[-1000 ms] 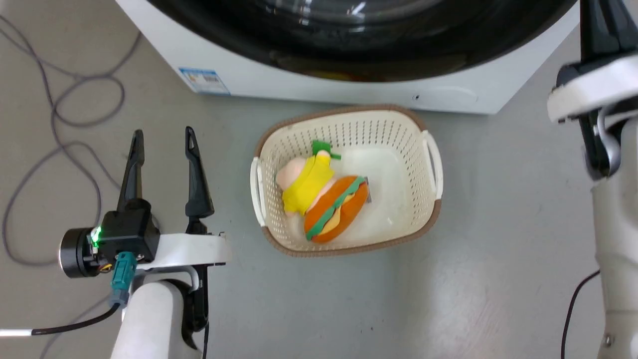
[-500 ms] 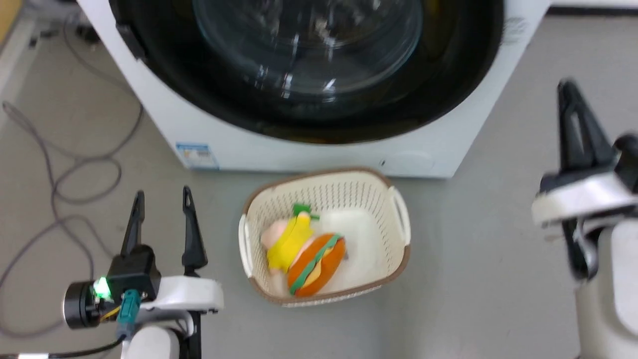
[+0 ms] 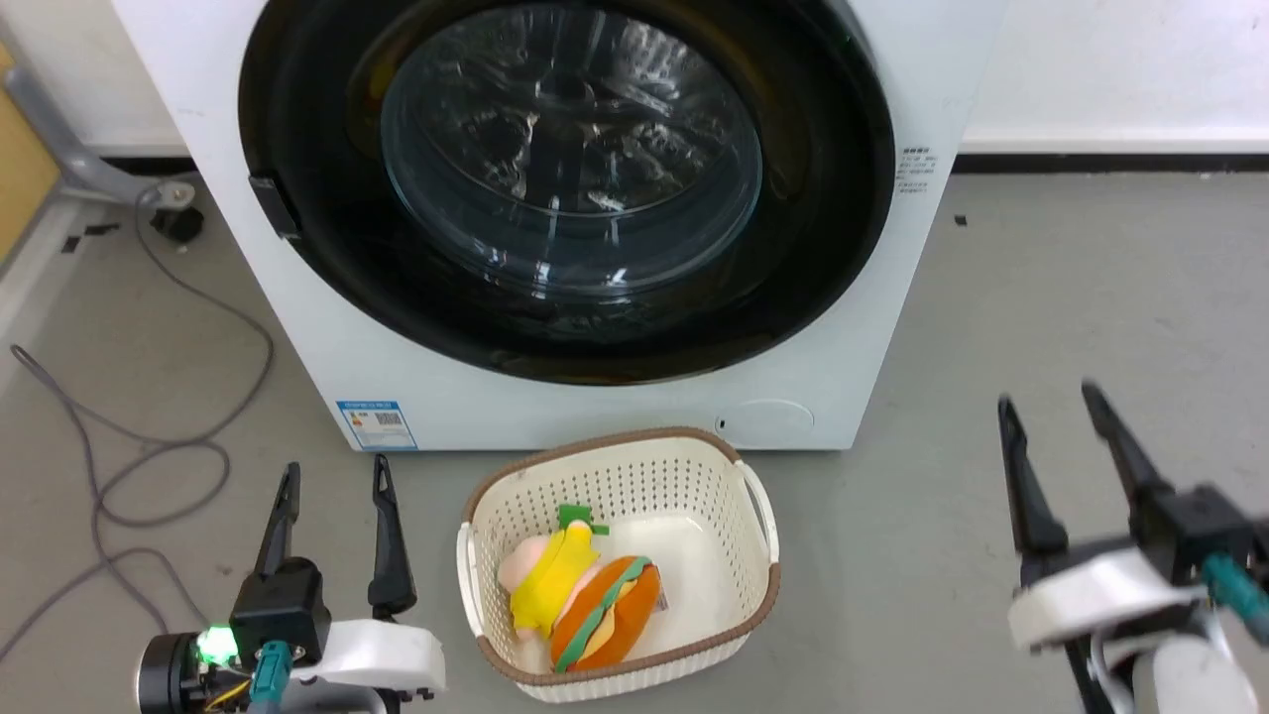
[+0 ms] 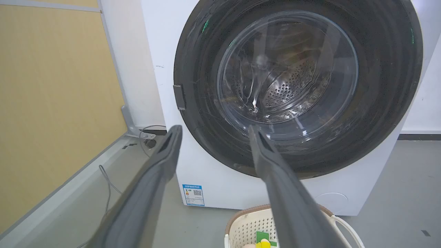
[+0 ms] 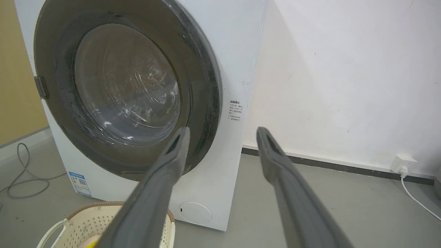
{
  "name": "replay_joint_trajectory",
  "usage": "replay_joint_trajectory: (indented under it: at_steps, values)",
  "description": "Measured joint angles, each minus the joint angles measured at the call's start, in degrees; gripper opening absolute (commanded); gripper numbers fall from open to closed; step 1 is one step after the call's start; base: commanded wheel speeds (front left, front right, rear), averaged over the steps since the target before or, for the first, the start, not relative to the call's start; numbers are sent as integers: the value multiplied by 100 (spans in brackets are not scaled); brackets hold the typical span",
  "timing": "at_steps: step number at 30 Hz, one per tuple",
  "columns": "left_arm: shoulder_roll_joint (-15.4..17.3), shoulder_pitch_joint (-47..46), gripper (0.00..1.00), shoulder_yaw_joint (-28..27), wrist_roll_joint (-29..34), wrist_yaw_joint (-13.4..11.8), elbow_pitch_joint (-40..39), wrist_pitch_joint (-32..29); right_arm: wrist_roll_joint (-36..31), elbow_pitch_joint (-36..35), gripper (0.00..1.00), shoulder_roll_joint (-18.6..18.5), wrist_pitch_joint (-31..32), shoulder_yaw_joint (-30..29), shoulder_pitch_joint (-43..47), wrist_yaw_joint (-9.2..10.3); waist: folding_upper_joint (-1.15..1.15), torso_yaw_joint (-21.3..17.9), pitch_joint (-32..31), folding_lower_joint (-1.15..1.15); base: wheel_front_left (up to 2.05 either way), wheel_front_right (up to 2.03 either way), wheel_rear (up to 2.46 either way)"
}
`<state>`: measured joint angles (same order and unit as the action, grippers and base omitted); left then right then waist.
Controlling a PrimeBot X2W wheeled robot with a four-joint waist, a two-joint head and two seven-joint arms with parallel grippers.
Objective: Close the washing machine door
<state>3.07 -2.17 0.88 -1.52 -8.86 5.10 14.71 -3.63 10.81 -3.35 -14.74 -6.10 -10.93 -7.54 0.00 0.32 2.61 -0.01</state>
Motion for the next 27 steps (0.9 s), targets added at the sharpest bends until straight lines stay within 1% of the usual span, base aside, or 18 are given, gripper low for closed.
replay_joint_trajectory:
  at_steps: [2,7,14,15,27]
  values:
    - [0,41,100,8,0,3,0,0,13,-51,100,16,0,-20,222,0,0,2,-73,0,0,0,0]
    - [2,166,100,22,-9,96,52,0,394,-209,100,21,0,-15,690,0,0,24,-195,0,0,0,0]
    - [2,239,100,20,-24,181,136,0,635,-516,100,24,0,18,958,0,0,18,-276,0,0,0,0]
    - [2,250,0,15,-25,186,151,0,654,-539,0,24,0,26,977,0,0,15,-279,0,0,0,0]
    - [-15,250,0,14,-24,199,142,-70,662,-544,0,24,82,58,977,0,0,13,-280,0,0,0,0]
